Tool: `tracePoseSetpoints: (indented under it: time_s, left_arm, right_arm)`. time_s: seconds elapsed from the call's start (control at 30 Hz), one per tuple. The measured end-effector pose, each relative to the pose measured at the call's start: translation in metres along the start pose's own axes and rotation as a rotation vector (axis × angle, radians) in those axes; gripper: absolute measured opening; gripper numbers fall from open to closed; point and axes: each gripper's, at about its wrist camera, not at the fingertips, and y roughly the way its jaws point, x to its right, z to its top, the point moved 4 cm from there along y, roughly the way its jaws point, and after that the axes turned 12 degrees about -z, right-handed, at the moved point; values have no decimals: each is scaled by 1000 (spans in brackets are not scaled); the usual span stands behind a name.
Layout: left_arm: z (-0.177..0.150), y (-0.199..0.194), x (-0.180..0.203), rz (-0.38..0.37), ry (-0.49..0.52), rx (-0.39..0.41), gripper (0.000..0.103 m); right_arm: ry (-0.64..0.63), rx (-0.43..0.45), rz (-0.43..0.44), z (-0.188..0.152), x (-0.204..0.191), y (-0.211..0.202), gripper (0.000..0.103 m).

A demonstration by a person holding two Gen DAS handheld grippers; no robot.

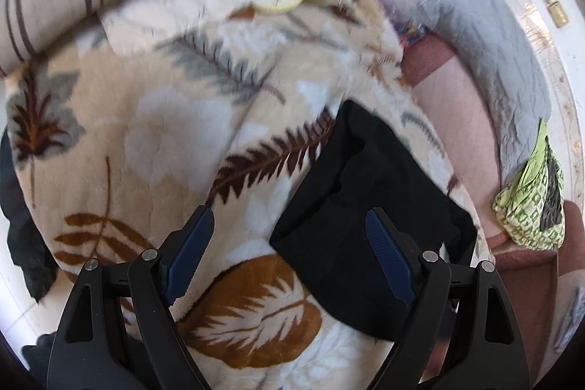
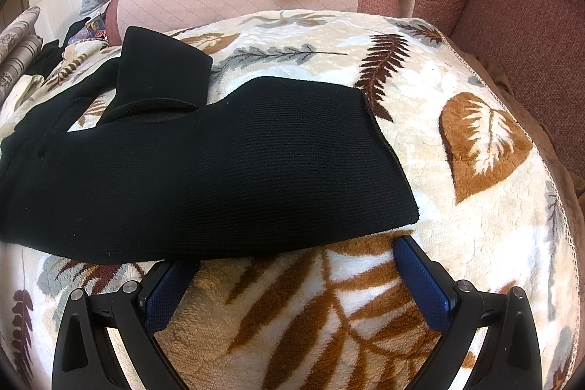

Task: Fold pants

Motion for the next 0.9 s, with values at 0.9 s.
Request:
tracePoseSetpoints:
  time_s: [0.9]
  left_arm:
    - [7, 96, 18, -442, -67, -416, 94]
  right_arm:
    - [-1, -12, 4, -1, 1, 0, 103]
